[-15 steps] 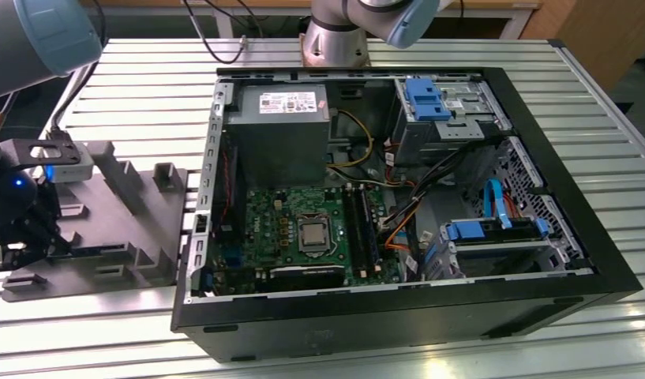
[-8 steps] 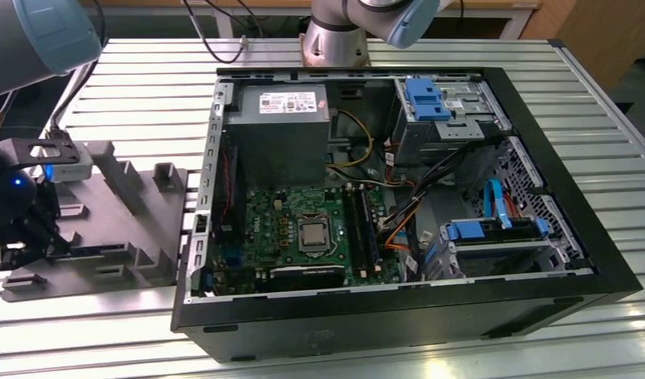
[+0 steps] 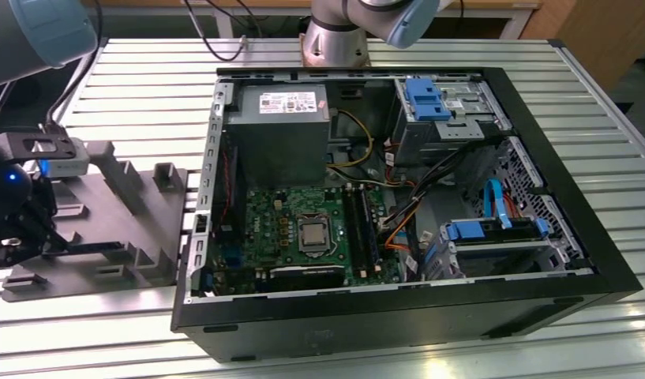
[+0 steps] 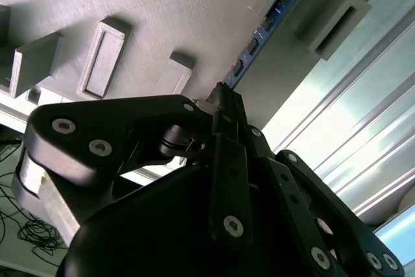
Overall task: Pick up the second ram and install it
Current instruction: 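Pick up the second ram and move it above second insertion slot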
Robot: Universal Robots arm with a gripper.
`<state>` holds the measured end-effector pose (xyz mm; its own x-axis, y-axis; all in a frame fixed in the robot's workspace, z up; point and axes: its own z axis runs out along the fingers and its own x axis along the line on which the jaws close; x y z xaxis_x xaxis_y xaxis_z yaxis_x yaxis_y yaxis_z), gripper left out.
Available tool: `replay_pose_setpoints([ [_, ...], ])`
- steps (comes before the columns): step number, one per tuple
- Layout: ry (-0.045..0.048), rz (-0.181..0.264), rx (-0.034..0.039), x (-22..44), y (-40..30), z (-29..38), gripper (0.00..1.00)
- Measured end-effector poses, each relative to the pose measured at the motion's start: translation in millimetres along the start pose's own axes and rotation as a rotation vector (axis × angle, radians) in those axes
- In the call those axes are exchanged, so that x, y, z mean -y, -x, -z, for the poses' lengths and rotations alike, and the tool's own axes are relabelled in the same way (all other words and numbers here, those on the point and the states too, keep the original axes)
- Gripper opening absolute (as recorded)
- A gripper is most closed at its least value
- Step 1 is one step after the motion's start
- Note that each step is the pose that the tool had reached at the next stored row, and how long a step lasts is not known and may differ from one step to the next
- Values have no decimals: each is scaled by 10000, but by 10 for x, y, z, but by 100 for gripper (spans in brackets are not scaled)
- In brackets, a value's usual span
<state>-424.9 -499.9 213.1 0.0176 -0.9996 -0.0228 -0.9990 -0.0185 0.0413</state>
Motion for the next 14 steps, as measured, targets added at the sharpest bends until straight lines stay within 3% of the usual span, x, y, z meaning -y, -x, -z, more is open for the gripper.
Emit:
replay_pose_setpoints([
  [14,0,0,8,-8,5,201,12],
])
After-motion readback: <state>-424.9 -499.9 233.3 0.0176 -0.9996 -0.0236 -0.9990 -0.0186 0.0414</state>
